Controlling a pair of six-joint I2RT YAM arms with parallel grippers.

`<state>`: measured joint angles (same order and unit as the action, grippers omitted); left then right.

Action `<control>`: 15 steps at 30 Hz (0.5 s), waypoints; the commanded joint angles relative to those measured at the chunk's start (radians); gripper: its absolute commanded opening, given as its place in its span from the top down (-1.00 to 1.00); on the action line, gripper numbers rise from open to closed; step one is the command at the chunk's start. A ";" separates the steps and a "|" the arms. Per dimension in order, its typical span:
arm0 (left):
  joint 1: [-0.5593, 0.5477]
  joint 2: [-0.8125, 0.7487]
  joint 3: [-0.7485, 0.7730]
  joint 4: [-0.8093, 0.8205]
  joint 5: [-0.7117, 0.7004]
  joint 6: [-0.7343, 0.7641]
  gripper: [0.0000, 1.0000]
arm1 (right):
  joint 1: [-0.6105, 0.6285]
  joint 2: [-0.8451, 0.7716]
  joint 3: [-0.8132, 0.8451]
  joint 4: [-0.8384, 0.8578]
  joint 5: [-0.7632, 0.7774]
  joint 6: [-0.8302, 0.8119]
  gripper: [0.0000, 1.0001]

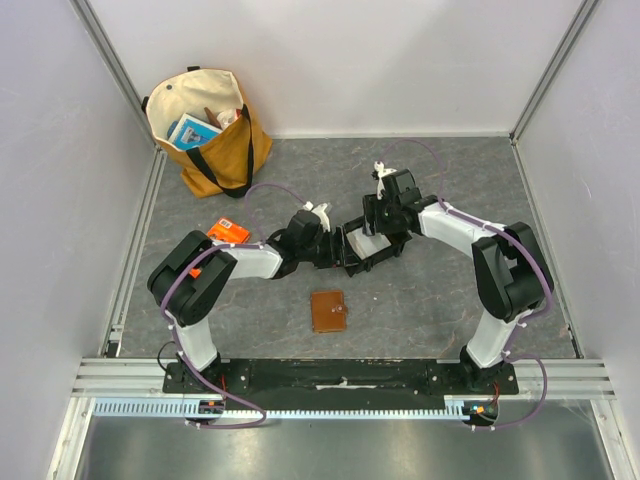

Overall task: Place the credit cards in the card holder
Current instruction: Pick up the credit card from the storage box.

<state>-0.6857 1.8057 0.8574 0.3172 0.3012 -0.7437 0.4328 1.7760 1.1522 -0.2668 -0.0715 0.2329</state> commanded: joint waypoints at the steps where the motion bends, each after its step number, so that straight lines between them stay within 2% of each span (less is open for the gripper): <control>1: 0.000 0.000 0.032 0.037 0.026 -0.019 -0.45 | -0.005 -0.027 -0.022 0.014 -0.083 0.008 -0.26; 15: 0.000 0.000 0.052 -0.006 0.022 0.003 -0.43 | -0.034 -0.046 -0.036 0.012 -0.128 0.009 0.30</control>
<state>-0.6857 1.8057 0.8692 0.2863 0.3054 -0.7433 0.3946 1.7641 1.1355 -0.2474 -0.1162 0.2344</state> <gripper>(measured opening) 0.717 0.381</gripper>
